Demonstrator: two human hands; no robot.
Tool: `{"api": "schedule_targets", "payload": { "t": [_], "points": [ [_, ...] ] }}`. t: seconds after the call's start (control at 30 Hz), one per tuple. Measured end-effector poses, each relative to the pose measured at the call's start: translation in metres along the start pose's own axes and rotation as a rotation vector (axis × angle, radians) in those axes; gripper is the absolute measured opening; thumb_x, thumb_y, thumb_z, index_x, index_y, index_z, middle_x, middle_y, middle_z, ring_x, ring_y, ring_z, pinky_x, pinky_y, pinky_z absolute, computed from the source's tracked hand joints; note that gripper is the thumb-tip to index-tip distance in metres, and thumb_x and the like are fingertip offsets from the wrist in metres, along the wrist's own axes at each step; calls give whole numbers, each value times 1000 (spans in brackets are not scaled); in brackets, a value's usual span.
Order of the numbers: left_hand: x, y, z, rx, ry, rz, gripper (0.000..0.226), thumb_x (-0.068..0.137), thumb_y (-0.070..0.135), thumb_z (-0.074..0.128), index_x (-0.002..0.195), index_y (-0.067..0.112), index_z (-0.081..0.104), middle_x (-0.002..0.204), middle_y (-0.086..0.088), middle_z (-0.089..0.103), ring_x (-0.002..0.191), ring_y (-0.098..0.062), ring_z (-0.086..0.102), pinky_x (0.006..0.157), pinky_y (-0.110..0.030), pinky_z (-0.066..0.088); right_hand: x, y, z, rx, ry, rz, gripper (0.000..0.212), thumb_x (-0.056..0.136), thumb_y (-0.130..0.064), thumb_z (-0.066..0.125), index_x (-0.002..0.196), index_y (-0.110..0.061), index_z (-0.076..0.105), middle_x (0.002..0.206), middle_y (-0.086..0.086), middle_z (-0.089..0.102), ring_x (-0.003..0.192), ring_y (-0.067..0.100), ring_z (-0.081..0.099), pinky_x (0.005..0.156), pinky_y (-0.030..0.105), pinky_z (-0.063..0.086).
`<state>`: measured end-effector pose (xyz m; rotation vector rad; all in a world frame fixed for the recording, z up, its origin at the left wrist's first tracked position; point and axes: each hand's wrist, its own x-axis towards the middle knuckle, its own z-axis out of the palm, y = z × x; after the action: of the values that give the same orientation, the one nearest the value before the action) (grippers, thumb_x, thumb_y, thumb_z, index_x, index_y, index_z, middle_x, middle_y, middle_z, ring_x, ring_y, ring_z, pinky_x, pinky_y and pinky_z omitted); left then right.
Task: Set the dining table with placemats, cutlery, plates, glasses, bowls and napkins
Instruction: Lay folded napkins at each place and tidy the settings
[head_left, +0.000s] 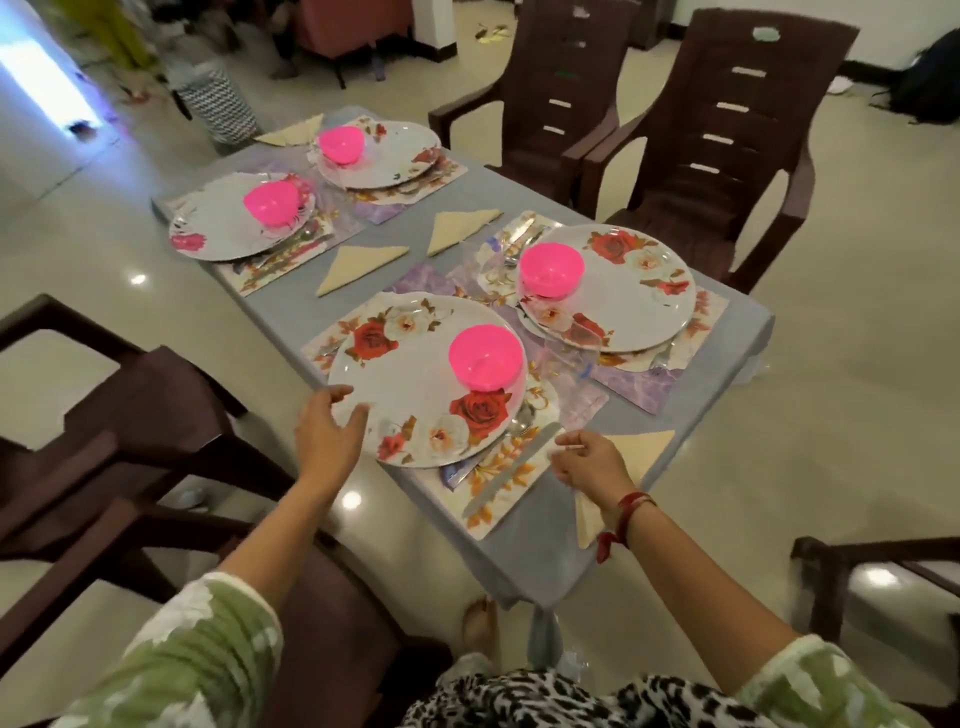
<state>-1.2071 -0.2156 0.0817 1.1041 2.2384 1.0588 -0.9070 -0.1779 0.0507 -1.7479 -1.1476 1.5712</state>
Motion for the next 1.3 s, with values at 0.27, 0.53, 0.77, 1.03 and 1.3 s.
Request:
{"api": "schedule_targets", "payload": {
  "t": [0.27,0.53,0.77,1.03,1.3],
  "points": [
    [159,-13,12,334,-114,44,36,93,23,54,126,8,55,126,-18,51,117,-35,47,98,-43,39,36,-17,30,-216,236,-94,19,83,-14,67,101,-18,60,99,5,64,87,23,63,84,43,54],
    [244,-40,30,610,-250,99,31,92,21,46,117,5,57,118,-27,55,110,-45,49,91,-52,44,70,-36,-8,-358,547,12,25,89,-8,59,113,-2,64,112,18,66,103,33,60,83,29,42],
    [246,-33,30,559,-212,55,34,95,27,52,124,10,53,122,-20,49,110,-41,49,93,-48,43,91,-45,-14,-504,522,102,22,89,-9,59,107,1,67,109,20,67,102,35,60,89,33,44],
    [261,-28,27,433,-242,7,19,88,31,59,99,15,63,94,-6,62,90,-28,59,80,-38,47,99,-42,-14,-337,566,195,15,85,-13,67,96,-4,71,97,15,70,90,30,63,78,29,46],
    [274,-34,27,387,-283,-64,13,92,27,58,83,19,61,83,-7,65,83,-29,61,82,-41,49,107,-44,-10,-290,625,172,14,88,-10,61,75,-11,69,80,11,66,82,31,61,84,38,52]
  ]
}}
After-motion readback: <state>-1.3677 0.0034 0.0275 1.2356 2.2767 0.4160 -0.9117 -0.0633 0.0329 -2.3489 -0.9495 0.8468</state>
